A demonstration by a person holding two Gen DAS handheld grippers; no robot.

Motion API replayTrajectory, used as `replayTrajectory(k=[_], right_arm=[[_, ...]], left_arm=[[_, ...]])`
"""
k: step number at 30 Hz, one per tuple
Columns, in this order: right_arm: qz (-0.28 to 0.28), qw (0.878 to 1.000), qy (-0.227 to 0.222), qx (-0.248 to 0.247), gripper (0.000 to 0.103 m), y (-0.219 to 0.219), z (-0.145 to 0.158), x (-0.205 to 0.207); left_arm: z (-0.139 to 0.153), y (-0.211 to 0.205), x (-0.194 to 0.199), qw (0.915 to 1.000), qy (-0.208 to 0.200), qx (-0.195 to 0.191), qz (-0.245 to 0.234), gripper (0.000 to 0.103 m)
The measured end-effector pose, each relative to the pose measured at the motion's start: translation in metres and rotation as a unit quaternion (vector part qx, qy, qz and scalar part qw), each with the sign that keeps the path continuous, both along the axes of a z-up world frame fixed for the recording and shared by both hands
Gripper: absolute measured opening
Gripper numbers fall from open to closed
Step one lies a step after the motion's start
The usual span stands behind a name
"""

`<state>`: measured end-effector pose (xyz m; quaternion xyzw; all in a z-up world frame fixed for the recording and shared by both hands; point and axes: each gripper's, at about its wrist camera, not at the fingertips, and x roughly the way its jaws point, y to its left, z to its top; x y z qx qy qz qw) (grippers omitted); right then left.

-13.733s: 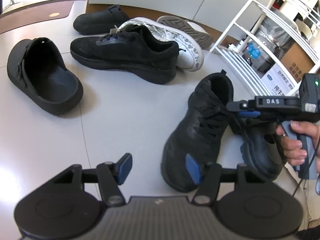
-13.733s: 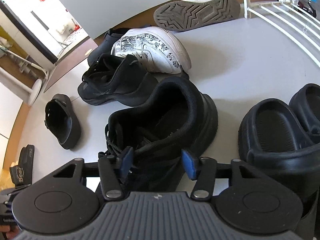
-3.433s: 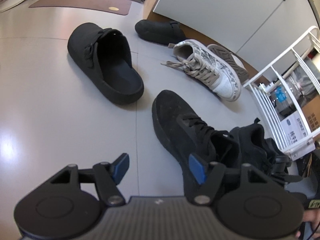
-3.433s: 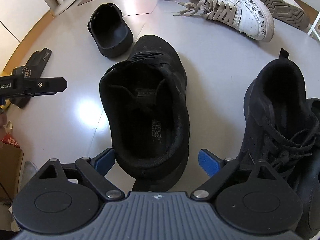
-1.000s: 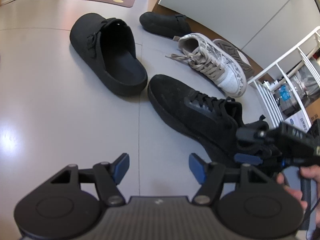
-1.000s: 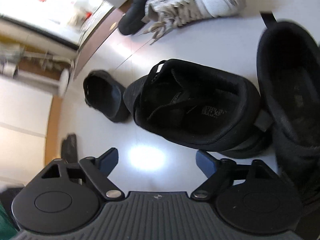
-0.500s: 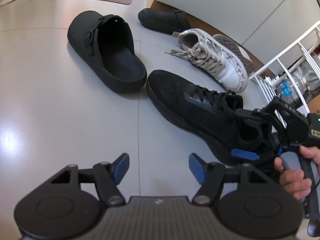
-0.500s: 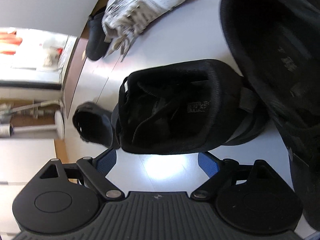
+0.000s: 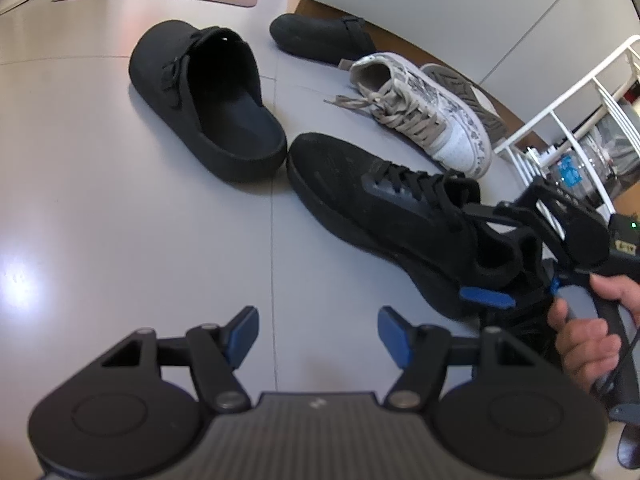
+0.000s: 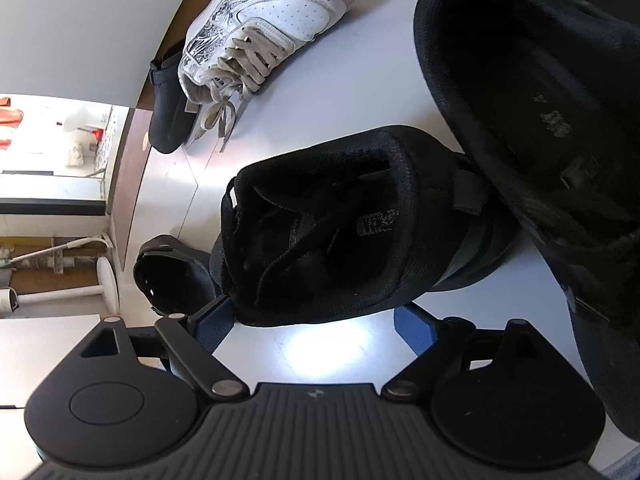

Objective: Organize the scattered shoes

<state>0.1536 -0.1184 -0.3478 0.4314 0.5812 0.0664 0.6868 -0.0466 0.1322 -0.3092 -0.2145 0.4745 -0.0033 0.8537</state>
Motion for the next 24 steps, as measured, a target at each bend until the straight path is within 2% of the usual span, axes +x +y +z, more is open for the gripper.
replayTrajectory(k=[17,22,24], right_arm=[[0.065,0.997,-0.028,-0.018,0.082,0.003,0.003,0.015],[0.058,0.997,-0.033,-0.027,0.079,0.001,0.006,0.021],[0.050,0.998,-0.036,-0.034,0.074,-0.001,0.008,0.025]], left_arm=[[-0.006,-0.008,0.000,0.9998,0.018,0.003,0.000,0.068],[-0.006,-0.010,0.001,0.9998,0.018,0.002,-0.004,0.068],[-0.006,-0.010,0.001,0.9998,0.017,0.001,-0.004,0.068]])
